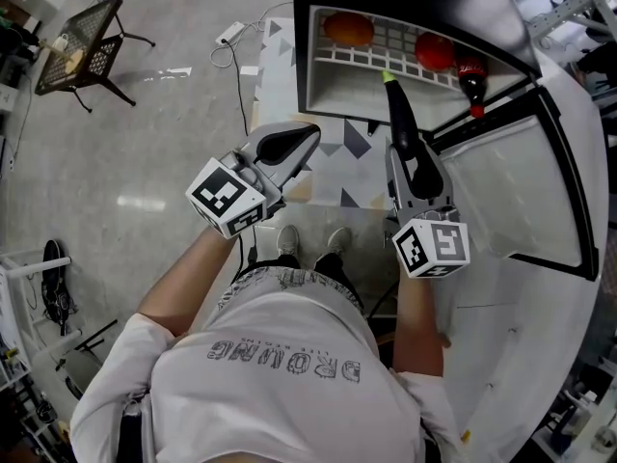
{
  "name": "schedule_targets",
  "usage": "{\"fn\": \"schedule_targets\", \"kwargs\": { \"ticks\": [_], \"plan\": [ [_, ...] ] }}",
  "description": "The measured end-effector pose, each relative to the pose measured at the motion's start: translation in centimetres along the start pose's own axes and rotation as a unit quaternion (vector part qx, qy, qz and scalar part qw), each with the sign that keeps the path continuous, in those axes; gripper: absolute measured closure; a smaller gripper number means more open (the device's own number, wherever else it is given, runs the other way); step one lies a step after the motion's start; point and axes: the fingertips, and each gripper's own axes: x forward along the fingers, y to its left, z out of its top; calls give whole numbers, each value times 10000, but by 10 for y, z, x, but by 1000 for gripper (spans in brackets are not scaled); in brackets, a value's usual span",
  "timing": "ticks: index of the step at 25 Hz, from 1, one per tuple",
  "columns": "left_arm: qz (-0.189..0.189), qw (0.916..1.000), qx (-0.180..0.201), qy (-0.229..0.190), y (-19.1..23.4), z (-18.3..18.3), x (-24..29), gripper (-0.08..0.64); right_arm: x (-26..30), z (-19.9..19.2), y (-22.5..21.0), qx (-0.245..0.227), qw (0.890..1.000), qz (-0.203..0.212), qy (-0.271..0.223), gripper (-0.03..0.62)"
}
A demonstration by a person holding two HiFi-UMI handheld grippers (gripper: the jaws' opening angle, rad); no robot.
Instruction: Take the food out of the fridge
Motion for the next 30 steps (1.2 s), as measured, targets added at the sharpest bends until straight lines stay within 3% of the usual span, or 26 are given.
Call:
{"fn": "schedule_targets", "kwargs": {
  "ticks": [30],
  "plan": [
    [160, 9998, -128, 60, -4, -12, -1, 552, -6, -20, 5, 87, 9988, 369, 316, 416]
  ]
}}
